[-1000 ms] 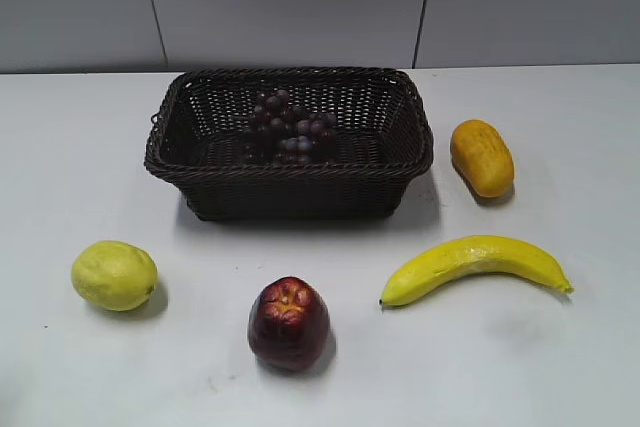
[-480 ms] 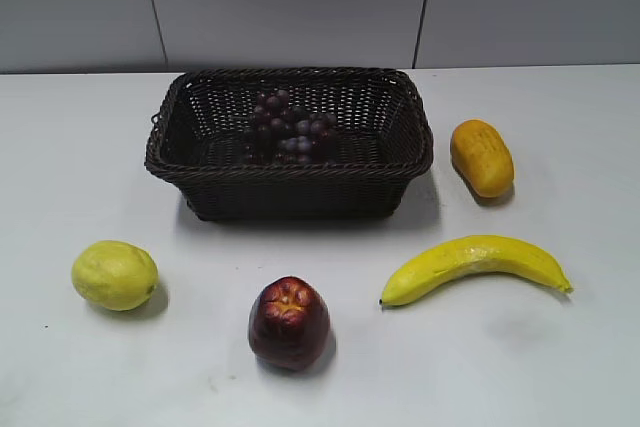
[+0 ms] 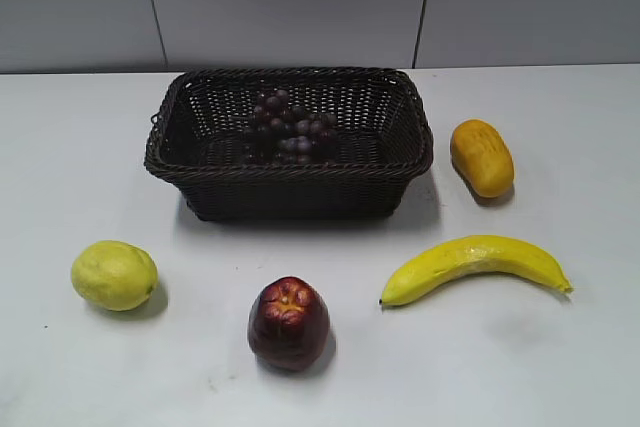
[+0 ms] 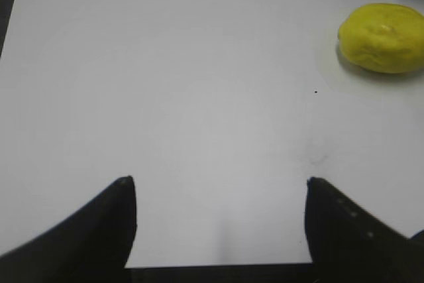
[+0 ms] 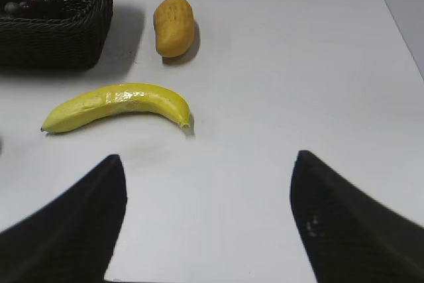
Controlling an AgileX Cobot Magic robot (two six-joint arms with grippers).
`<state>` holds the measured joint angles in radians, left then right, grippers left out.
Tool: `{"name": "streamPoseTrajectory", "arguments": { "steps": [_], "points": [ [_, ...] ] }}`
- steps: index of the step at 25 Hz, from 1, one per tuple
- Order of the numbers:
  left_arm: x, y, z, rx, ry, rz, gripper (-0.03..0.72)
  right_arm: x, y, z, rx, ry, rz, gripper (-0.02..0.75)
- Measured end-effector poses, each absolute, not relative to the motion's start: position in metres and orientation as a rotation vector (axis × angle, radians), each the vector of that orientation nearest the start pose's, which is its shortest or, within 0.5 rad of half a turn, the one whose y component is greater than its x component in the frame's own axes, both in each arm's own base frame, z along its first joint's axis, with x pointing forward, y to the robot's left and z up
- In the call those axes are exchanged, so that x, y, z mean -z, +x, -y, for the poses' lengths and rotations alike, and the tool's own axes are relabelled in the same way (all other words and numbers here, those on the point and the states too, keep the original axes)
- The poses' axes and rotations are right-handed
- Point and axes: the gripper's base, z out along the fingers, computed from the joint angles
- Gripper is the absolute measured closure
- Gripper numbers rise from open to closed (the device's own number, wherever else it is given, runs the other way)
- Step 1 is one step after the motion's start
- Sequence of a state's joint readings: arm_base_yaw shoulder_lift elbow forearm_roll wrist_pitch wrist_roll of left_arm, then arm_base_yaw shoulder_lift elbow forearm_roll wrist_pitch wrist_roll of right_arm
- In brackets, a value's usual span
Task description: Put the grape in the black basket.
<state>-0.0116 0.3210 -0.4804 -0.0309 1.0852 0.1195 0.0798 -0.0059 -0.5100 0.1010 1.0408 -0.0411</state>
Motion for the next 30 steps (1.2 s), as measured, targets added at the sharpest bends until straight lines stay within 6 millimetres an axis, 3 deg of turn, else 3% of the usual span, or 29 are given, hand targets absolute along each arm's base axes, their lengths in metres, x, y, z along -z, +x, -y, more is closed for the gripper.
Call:
{"name": "streamPoseTrajectory", "arguments": {
  "steps": [21, 30],
  "points": [
    [-0.263, 0.042, 0.005, 0.025, 0.149, -2.399, 0.101, -0.282, -0.007, -0.007, -0.145, -0.126, -2.003, 0.153],
    [-0.268, 0.021, 0.003, -0.023, 0.067, -2.248, 0.102, -0.282, -0.007, -0.007, -0.145, -0.126, -2.003, 0.153]
  ]
}}
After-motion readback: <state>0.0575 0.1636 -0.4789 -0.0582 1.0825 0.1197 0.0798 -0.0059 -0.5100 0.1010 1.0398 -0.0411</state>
